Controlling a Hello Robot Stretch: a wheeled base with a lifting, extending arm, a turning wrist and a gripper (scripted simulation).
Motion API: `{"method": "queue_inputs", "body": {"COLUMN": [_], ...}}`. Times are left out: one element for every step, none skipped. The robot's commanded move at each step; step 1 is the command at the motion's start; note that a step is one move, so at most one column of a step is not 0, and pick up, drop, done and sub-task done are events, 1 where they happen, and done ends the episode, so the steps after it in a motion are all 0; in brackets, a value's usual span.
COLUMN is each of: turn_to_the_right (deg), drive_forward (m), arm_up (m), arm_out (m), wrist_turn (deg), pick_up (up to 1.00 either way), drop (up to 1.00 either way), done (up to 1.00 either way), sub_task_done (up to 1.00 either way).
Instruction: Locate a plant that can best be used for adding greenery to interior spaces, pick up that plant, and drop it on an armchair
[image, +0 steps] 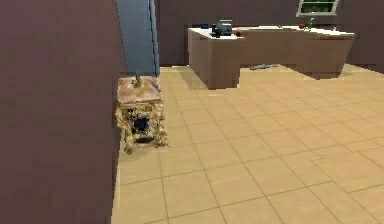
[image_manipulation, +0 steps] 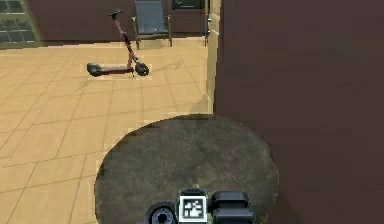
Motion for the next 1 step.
{"method": "queue_inputs", "body": {"turn_to_the_right": [0.0], "drive_forward": [0.00], "arm_up": [0.00], "arm_out": [0.00], "wrist_turn": [45.0], "pick_up": [0.00], "drop": [0.00], "done": [0.00], "sub_task_done": [0.00]}}
